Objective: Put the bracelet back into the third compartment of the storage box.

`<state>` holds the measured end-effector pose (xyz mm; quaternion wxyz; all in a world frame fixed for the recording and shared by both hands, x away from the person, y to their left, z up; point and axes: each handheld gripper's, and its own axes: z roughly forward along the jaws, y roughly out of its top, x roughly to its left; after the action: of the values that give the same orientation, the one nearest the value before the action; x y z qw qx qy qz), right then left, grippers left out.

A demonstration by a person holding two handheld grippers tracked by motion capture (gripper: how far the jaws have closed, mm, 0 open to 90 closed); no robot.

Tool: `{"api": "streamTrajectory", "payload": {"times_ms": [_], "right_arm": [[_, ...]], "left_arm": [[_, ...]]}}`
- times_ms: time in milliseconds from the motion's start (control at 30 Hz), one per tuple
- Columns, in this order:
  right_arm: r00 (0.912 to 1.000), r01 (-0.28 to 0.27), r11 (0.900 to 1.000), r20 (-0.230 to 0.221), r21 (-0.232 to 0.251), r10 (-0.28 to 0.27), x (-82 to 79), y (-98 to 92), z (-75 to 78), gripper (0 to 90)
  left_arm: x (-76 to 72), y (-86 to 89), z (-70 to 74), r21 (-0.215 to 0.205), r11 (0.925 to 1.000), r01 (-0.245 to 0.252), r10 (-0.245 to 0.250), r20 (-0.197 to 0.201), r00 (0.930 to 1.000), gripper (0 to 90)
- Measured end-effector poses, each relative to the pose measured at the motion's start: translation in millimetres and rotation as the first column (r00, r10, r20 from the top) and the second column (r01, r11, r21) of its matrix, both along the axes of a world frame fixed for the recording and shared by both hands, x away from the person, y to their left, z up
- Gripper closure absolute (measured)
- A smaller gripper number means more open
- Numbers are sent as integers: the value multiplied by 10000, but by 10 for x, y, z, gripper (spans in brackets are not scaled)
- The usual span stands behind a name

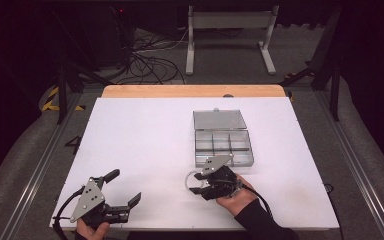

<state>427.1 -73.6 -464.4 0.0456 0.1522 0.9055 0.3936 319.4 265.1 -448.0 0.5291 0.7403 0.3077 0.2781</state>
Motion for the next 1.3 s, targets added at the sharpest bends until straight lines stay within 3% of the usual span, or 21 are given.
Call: {"api": "streamTrajectory", "payload": {"times_ms": [567,900,1100,1300], "right_arm": [[9990,-427,9970,-185,-651,416,-18,193,-144,656],[9975,-563,9904,353,-1266,612,-38,248,-172,782],[9976,-599,9906,270,-1231,636,-34,250,-177,850],[9981,-543,9910,239,-1224,577,-34,252,-176,857]], "left_arm": [[0,2,0,-11,10000,11,-11,-5,10000,70],[-3,-14,-4,-51,10000,46,-46,-71,10000,70],[-6,-17,-4,-66,10000,51,-52,-91,9999,70],[-6,-9,0,-14,10000,53,-53,-58,10000,70]]}}
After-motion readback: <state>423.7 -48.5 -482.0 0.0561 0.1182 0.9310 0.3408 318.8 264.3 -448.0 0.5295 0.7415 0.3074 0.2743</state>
